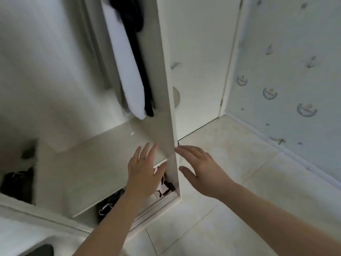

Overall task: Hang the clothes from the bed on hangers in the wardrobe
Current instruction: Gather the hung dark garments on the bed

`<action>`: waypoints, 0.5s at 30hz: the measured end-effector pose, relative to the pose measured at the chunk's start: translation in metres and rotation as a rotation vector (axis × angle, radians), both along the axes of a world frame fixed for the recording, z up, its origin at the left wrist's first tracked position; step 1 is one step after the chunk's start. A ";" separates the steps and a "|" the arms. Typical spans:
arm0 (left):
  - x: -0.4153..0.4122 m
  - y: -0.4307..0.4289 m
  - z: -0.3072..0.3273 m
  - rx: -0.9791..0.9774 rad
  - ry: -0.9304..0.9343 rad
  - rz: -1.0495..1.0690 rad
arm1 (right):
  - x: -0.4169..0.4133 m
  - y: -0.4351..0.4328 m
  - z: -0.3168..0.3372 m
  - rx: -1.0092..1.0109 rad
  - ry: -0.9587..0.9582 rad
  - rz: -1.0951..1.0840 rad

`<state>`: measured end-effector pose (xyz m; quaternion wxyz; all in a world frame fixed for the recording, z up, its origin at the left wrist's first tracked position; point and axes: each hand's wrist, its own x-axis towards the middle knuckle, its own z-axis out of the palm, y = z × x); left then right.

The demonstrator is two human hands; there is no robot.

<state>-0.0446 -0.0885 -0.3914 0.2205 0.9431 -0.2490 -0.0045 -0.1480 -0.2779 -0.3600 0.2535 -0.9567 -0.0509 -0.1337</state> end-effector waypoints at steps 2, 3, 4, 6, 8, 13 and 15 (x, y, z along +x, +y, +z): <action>0.022 0.022 0.027 -0.061 -0.056 0.089 | 0.041 0.016 0.030 -0.004 -0.089 0.124; 0.032 0.030 0.044 -0.095 -0.086 0.124 | 0.060 0.024 0.047 -0.005 -0.133 0.180; 0.042 0.037 0.062 -0.132 -0.115 0.158 | 0.079 0.031 0.064 -0.006 -0.175 0.232; 0.065 0.048 0.101 -0.200 -0.189 0.231 | 0.115 0.042 0.102 -0.010 -0.279 0.320; 0.093 0.056 0.144 -0.251 -0.283 0.300 | 0.148 0.049 0.145 -0.014 -0.379 0.383; 0.153 0.062 0.267 -0.280 -0.571 0.388 | 0.212 0.054 0.270 -0.081 -0.639 0.489; 0.168 0.058 0.309 -0.272 -0.640 0.411 | 0.230 0.053 0.317 -0.131 -0.732 0.510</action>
